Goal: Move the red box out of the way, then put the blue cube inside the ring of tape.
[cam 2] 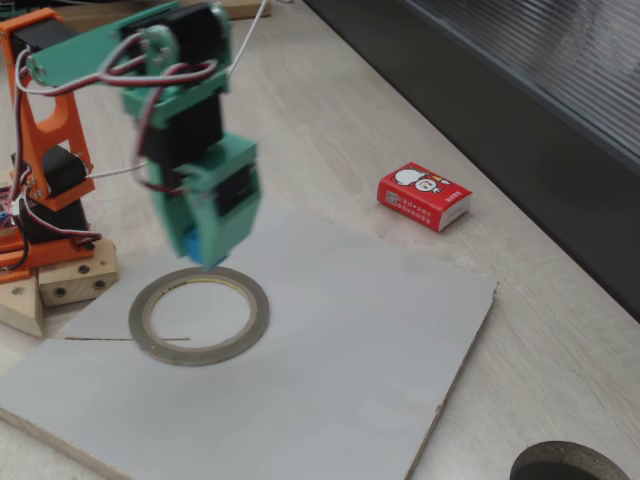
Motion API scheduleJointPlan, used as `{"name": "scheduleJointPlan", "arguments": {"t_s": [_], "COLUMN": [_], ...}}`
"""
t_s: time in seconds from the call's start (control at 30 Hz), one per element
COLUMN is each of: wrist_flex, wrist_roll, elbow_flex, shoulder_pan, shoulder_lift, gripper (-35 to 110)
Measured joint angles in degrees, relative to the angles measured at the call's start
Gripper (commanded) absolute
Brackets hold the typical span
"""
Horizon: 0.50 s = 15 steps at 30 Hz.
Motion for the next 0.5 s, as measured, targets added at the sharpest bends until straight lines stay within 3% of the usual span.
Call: {"name": "scheduleJointPlan", "arguments": {"t_s": [0.23,0.5], "wrist_flex": [0.44,-2.46], "wrist_roll": [0.00,0.18], "elbow_flex": [2.29,21.62], "shoulder_pan": [-7.56,-7.56], "shoulder_lift": [0.00,0.70], "gripper": [16,16]}}
